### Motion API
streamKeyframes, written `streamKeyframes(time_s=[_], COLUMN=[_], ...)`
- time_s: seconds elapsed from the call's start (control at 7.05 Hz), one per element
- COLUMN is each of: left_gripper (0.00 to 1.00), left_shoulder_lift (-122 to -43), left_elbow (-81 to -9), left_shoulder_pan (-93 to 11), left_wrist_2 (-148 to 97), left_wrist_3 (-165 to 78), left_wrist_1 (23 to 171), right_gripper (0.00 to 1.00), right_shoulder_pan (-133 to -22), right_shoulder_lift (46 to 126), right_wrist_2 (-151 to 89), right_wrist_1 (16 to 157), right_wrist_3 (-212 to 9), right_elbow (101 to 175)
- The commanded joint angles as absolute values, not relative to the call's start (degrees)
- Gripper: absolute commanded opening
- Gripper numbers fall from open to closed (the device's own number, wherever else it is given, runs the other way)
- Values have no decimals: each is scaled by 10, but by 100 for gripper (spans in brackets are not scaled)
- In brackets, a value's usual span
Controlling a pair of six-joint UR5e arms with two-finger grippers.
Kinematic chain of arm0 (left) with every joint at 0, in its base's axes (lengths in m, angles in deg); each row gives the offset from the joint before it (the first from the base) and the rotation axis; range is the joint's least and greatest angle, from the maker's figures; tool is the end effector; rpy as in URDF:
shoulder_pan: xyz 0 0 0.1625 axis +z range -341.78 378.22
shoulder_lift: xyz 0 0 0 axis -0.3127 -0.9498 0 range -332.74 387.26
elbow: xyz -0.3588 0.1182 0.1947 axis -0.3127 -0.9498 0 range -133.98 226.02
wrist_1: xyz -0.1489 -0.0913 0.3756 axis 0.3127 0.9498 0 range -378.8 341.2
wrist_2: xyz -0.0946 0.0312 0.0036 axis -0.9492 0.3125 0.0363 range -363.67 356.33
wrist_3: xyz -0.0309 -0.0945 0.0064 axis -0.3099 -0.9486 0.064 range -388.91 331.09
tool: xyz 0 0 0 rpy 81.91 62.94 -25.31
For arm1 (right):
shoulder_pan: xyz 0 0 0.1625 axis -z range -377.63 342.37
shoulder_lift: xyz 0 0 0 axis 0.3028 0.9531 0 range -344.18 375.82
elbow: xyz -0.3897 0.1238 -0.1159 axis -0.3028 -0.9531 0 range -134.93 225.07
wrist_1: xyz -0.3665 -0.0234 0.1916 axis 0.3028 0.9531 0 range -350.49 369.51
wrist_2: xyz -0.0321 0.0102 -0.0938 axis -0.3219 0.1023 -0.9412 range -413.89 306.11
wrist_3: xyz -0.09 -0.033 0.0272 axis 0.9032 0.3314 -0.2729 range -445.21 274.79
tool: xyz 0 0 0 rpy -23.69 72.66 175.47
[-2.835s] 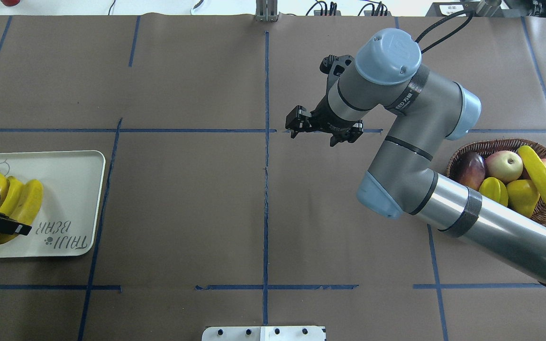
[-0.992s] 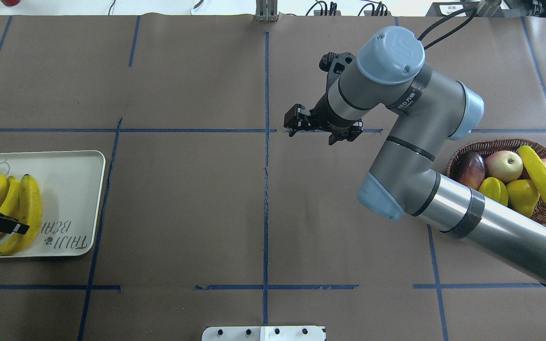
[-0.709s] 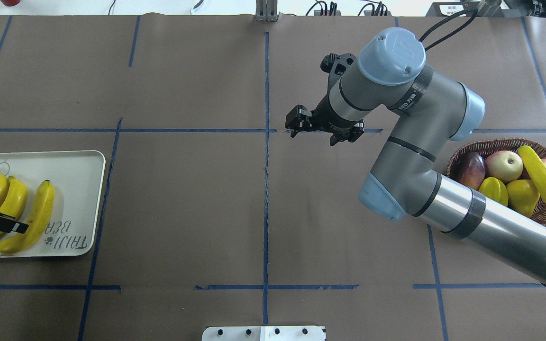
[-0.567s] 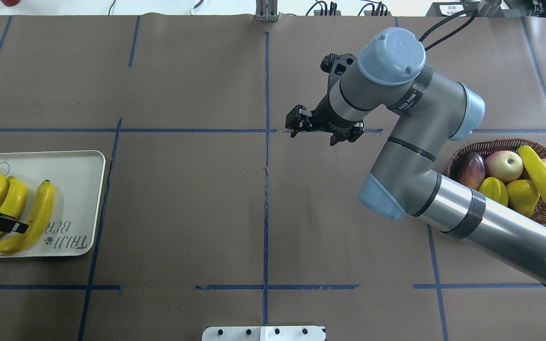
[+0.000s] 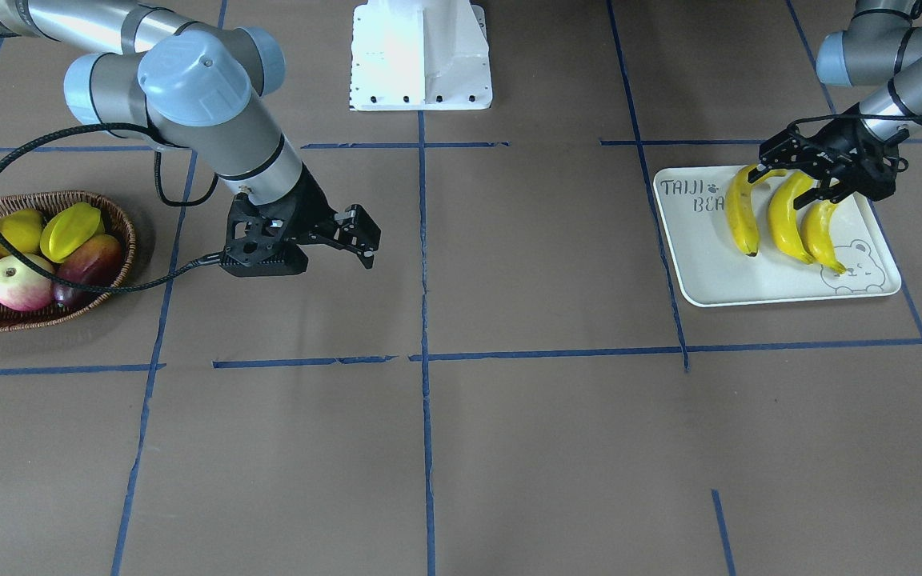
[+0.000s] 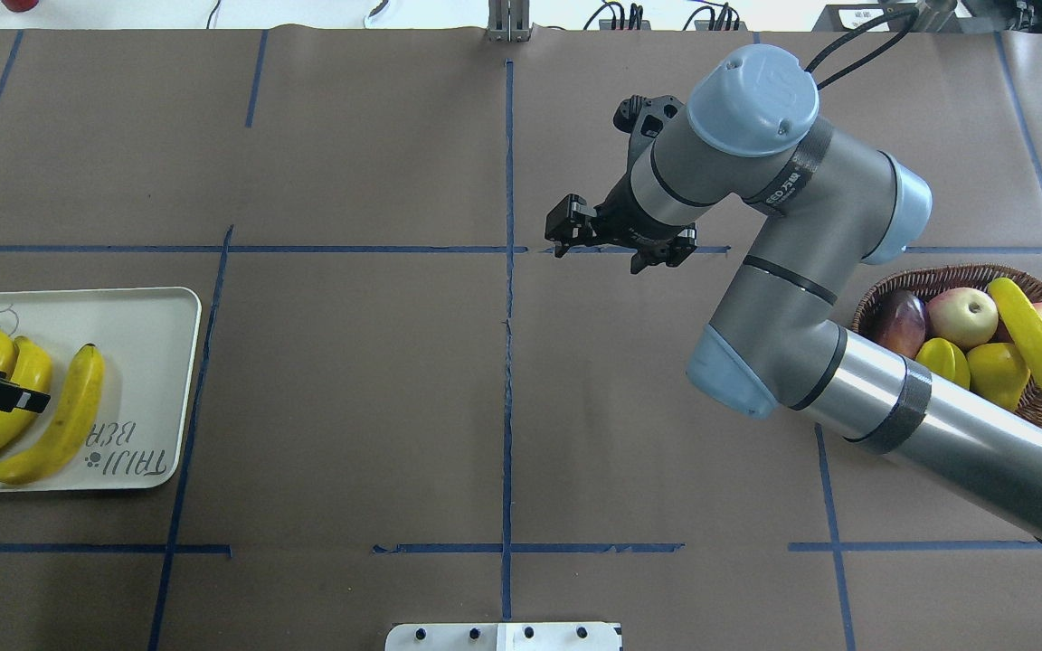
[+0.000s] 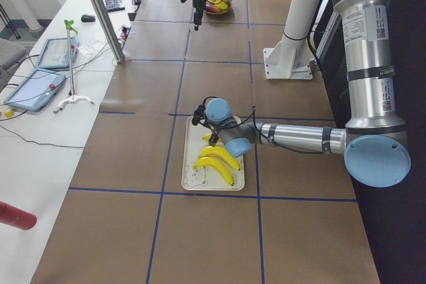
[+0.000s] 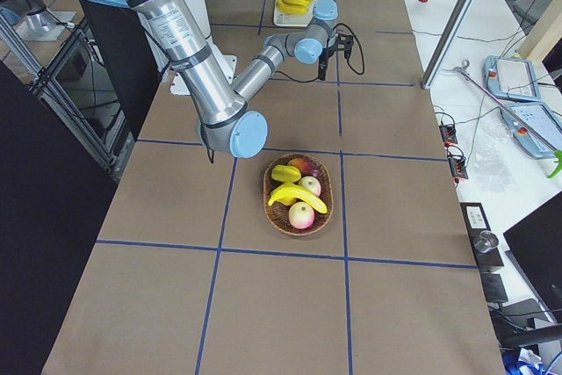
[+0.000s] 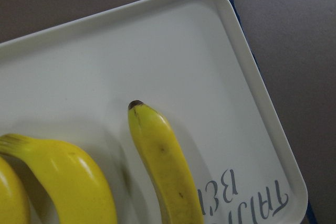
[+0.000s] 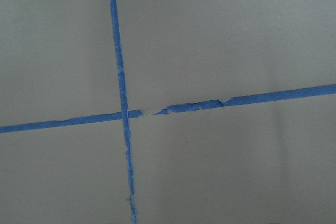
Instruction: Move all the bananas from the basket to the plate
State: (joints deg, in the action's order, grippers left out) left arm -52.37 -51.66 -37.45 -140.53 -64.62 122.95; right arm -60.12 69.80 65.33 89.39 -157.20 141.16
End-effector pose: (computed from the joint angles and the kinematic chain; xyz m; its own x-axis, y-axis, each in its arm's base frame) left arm 0.1937 -0.3910 0.5684 0.4218 0.3669 -0.8291 -0.1518 0.9301 0.3344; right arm -0.4374 -0.5154 0.2177 0.5238 0.1140 0.8442 -0.1503 0.9878 -0.0401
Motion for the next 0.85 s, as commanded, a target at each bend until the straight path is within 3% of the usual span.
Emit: streamKeyframes(time_s=[0.0, 0.28, 0.71], left_gripper=[100, 100, 100], left_shoulder_lift=[-534, -554, -707], left_elbow=[-542, -625, -675], left_shoulder_pan=[-375, -397, -437], left_wrist_2=[-1347, -1300, -1307], left_wrist_3=[-645, -572, -579], left_wrist_1=[1159, 960, 658], right_gripper=[100, 100, 100], right_shoulder_pan=[-634, -659, -703], right_shoulder_lift=[698, 729, 789], right_wrist_2=[656, 656, 697], right_wrist_1=[1040, 1114, 1108], right_wrist_3=[-1454, -1359, -1239], right_elbow=[1457, 1513, 1528])
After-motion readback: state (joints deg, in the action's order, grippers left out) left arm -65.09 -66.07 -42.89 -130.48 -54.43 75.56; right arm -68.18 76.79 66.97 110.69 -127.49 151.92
